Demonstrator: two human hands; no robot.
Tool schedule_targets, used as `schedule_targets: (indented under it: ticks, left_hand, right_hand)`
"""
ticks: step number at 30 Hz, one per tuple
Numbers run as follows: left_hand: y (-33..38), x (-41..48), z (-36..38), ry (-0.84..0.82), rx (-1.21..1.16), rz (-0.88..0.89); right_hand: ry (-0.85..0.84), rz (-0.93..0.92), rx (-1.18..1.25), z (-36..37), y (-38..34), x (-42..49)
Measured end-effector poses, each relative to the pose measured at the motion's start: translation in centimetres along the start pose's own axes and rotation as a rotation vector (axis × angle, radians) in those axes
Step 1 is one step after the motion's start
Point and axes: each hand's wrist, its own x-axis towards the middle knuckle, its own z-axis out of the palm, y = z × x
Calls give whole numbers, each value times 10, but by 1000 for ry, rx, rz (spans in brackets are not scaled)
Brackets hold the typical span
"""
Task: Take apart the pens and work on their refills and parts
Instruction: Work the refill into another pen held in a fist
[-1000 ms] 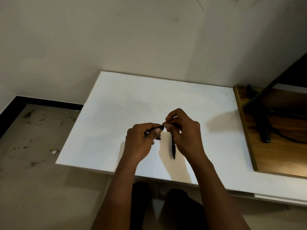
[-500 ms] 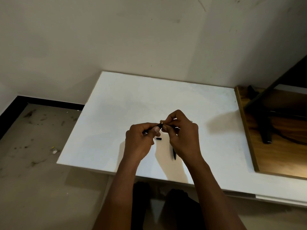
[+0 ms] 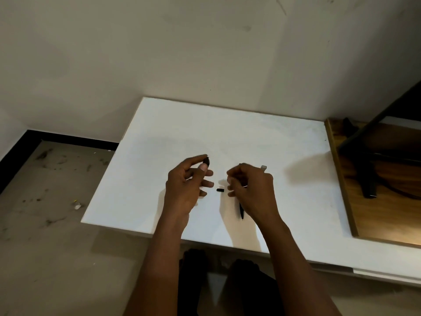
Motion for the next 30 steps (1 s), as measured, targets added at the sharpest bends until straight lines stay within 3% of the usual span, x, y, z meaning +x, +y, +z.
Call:
schedule_targets:
  ticks: [4,8,13,15,19,22,30]
  left_hand:
    - [2,3,-4,20,-113,0]
    - [3,2,-1,-9,-126,9]
    - [3,0,-2,-25,-106,9]
    - [3,0,-2,-33,-87,10]
    - [2,0,0,-77,-47,6]
    - [2,-1,4,-134,-32,-9]
    - [0,0,6,-162,18,-30]
  right_hand:
    - [-148,-56,-322,10,-1,-2]
    - [-234,-26,-453,21,-6,0]
    - [-218,-36,-520,28,-3,-3]
    - [-160,-43,-417,26,-4,-4]
    - [57,53,111,16,-11,-1]
    - [99,133,453,6,-14,-1]
    - [87,105,683,0,-16,0]
